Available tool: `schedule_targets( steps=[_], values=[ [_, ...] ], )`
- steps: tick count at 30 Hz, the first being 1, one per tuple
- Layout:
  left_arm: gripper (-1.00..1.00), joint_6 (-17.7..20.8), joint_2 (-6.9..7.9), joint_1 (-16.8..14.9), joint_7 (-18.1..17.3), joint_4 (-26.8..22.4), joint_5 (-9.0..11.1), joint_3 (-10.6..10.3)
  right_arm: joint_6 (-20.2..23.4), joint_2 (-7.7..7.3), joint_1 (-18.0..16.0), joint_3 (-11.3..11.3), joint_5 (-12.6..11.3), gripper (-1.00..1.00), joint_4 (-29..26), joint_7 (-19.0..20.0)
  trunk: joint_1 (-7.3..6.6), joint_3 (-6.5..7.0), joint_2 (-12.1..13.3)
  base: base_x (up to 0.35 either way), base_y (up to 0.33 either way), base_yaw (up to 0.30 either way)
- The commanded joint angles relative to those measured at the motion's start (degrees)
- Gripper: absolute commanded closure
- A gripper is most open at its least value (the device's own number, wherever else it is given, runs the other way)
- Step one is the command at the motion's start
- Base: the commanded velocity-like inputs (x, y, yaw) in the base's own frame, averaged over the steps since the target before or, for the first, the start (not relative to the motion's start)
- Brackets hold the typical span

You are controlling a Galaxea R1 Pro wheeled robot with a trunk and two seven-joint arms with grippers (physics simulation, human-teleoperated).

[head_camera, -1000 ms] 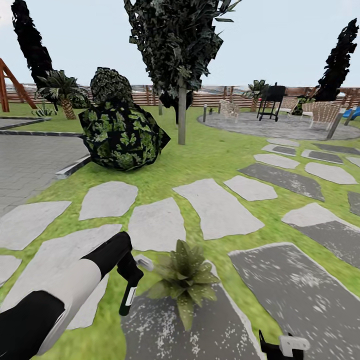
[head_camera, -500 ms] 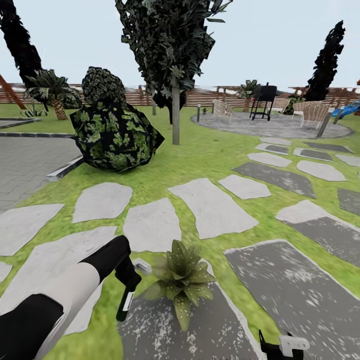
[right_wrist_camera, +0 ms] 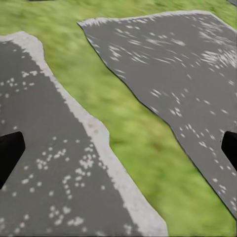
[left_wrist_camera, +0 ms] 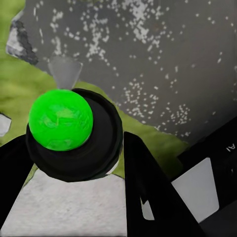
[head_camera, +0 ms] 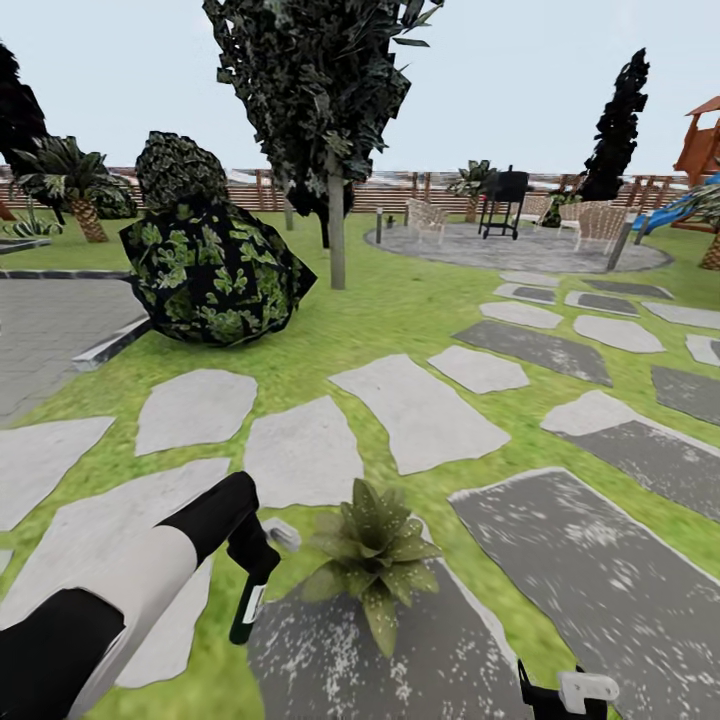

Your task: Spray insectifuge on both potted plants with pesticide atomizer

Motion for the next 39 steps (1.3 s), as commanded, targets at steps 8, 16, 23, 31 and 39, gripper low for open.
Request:
schedule_targets(
  steps=[8, 16, 23, 31, 39],
  values=[
    [1.0, 0.2, -0.54, 0.02, -0.59, 1.14, -0.53, -0.02, -0.21, 0.02, -0.03, -0.37, 0.19, -1.0, 0.09, 0.07, -0.03, -0.05, -0.02, -0.096, 0.132, -0.134],
    [1.0, -0.01, -0.19, 0.07, -0.42, 2.85, -0.65, -0.01, -0.21, 0.02, -0.04, -0.37, 0.19, -1.0, 0.03, 0.03, -0.03, -0.05, -0.02, -0.002, 0.013, -0.095],
    [1.0, 0.18, 0.04, 1.51, -0.34, 3.73, -0.65, -0.13, -0.2, 0.02, -0.04, -0.37, 0.19, -1.0, 0.03, -0.02, -0.03, -0.05, -0.02, 0.0, 0.0, -0.001],
    [1.0, 0.17, -0.35, 2.09, -0.15, 4.45, -0.73, -0.23, -0.21, 0.02, -0.05, -0.37, 0.19, -1.0, 0.03, -0.02, -0.03, -0.05, -0.02, 0.0, 0.034, 0.0],
    [1.0, 0.19, 0.21, 2.18, -0.15, 4.54, -0.74, -0.26, -0.21, 0.02, -0.04, -0.37, 0.19, -1.0, 0.03, -0.02, -0.03, -0.05, -0.02, 0.0, 0.225, -0.003]
  ],
)
